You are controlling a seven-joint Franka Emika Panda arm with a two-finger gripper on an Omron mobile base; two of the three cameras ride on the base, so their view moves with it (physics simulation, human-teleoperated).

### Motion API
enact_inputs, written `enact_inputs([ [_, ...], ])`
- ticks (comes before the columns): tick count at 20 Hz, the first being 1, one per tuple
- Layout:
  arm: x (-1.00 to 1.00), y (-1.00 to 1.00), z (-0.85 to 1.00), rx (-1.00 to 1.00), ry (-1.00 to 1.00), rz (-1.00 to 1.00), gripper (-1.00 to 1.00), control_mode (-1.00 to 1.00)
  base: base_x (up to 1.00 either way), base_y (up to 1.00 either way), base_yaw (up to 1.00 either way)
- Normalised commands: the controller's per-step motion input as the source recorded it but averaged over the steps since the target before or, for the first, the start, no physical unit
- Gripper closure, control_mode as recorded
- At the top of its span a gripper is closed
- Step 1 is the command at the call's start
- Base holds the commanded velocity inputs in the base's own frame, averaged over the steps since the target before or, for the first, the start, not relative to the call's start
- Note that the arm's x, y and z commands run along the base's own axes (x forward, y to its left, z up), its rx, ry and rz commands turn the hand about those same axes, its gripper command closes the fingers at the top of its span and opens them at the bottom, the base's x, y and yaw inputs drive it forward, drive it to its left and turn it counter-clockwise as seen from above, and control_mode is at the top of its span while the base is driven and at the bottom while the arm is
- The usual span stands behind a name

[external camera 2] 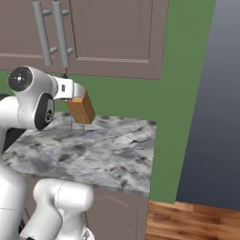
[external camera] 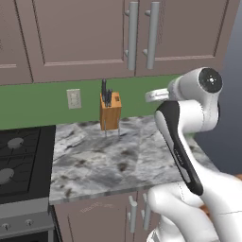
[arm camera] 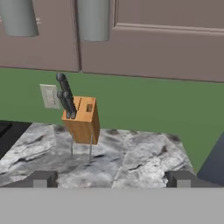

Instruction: Open the cabinet, pick the kettle from the cabinet, and place it in the sink.

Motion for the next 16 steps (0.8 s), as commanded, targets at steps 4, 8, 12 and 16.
enact_inputs([
  [4, 0.02, 0.01, 0.49, 0.00, 0.00, 0.00, -1.00, -1.00, 0.00, 0.00, 0.00],
  [8, 0.07, 0.01, 0.45, 0.00, 0.00, 0.00, -1.00, -1.00, 0.00, 0.00, 0.00],
  [12, 0.11, 0.04, 0.39, 0.00, 0.00, 0.00, -1.00, -1.00, 0.00, 0.00, 0.00],
  [16, 0.20, 0.11, 0.34, 0.00, 0.00, 0.00, -1.00, -1.00, 0.00, 0.00, 0.00],
])
